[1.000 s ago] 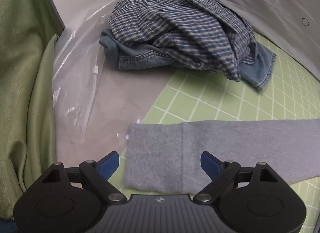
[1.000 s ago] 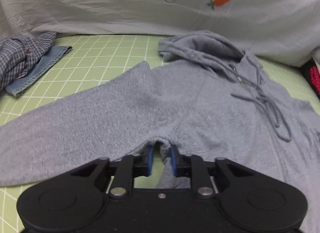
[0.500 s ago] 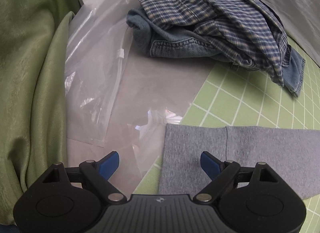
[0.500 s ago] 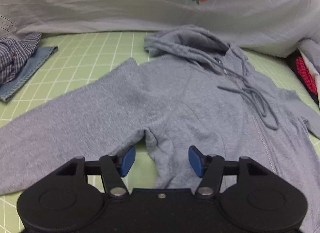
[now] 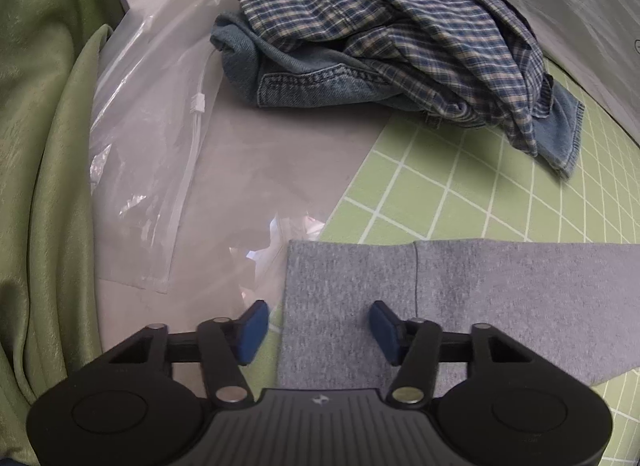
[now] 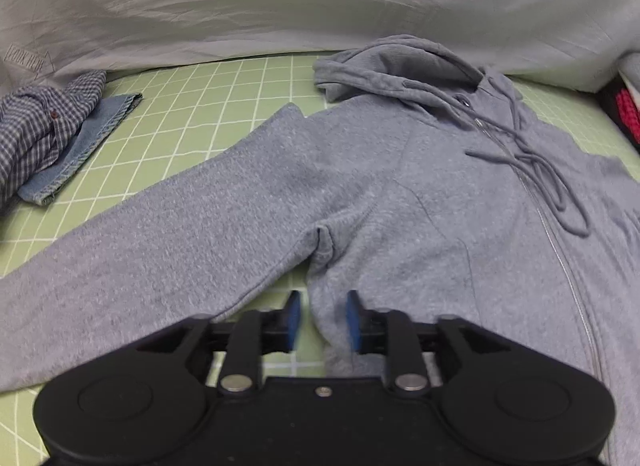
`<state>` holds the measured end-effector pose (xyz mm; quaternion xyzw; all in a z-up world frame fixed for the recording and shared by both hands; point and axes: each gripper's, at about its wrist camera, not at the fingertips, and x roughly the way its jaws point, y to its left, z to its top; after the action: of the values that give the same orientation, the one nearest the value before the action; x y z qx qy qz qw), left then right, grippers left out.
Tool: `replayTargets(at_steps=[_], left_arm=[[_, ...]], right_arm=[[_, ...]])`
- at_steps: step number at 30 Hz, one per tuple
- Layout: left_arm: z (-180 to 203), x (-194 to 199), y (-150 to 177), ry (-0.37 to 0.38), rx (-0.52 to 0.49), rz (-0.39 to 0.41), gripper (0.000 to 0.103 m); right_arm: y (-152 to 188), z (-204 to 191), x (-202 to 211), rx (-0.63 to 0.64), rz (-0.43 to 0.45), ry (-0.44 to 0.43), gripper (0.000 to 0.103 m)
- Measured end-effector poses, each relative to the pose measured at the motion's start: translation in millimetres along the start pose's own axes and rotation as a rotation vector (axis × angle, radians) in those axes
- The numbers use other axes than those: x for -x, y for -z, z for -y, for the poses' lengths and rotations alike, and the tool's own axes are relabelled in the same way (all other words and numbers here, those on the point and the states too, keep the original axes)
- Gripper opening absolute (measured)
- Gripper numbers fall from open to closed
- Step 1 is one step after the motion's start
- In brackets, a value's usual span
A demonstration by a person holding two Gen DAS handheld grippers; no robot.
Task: Fold clothes
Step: 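Grasp the sleeve cuff with the left gripper and fold it across the body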
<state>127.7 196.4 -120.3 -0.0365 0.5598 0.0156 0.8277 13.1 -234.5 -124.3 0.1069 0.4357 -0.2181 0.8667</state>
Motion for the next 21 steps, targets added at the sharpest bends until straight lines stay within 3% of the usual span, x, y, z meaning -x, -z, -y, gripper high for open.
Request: replayTargets(at_steps=[1,3,7,8,11,14,21], left_arm=[[0,1,0,0.003,0.000,0.004,0.035],[-1,2,-2,0.012,0.012,0.006,0.013],[-4,8,-2,0.000,0.020,0.026,0.006],[-6,10,-2,-0.018,0.019,0.036,0.001],[-17,15,-5,-0.085,0.030,0.065,0.001],[-32,18,-9,-0.026,0.103,0.046,0.001],[-10,44,-6,0.042,0.089,0.120,0.001]], right_arm=[[1,0,3,-0.010,0.004,-0.007,0.050],[2,0,7,-0.032,0.010,-0.017,0.055],[0,1,16,-0.052,0.035,-0.015,0.059],[-1,2,18,-0.057,0.046,-0.013,0.060],[-2,10,24,-0.082,0.064,0.003,0.069],[3,19,27,-0.109,0.075,0.032,0.082],[18,48,40,-0.181,0.101,0.057,0.088]])
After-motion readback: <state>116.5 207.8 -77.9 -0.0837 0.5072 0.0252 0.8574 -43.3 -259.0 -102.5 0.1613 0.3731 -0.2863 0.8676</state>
